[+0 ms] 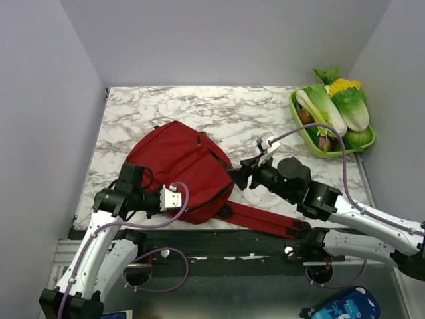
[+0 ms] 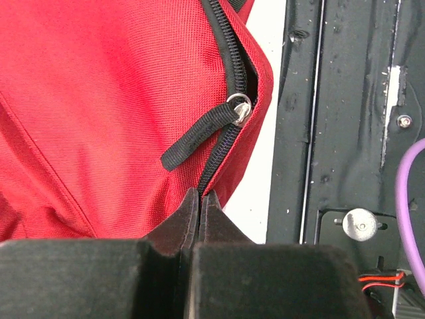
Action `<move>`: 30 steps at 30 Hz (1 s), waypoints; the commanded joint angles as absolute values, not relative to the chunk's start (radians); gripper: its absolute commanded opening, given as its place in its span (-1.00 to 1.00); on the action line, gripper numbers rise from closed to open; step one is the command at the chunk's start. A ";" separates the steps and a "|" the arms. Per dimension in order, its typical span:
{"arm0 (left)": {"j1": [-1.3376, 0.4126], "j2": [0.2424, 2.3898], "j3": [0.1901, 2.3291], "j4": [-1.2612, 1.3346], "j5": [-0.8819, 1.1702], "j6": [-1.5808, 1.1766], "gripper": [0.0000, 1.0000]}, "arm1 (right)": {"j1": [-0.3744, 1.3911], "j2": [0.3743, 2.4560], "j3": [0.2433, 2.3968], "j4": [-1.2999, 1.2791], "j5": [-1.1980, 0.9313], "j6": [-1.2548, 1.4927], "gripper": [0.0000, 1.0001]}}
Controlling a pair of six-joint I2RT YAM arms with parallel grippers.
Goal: Pack the student bag
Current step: Adjust the student bag at the center of the board.
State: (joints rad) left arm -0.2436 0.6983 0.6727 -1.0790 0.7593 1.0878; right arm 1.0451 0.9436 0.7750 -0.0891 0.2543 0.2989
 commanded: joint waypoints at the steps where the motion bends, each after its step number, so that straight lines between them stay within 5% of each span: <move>1: -0.249 0.654 0.664 -0.985 0.787 1.008 -1.00 | 1.045 1.006 0.874 -0.066 0.111 0.213 0.36; 9: -0.250 0.528 0.627 -0.922 0.762 0.962 -1.00 | 1.016 1.422 1.146 -0.071 -0.332 0.225 0.36; 14: -0.250 0.514 0.620 -0.936 0.762 0.965 -1.00 | 1.014 1.470 1.118 0.021 -0.558 0.291 0.36; 30: -0.250 0.512 0.618 -0.900 0.778 0.936 -1.00 | 1.014 1.667 1.198 0.015 -0.618 0.295 0.39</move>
State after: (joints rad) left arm -0.2443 0.5232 0.6125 -0.9489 0.7536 0.9562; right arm 1.0168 1.6165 1.1576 0.0498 -0.6086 0.3122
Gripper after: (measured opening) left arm 0.011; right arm 0.693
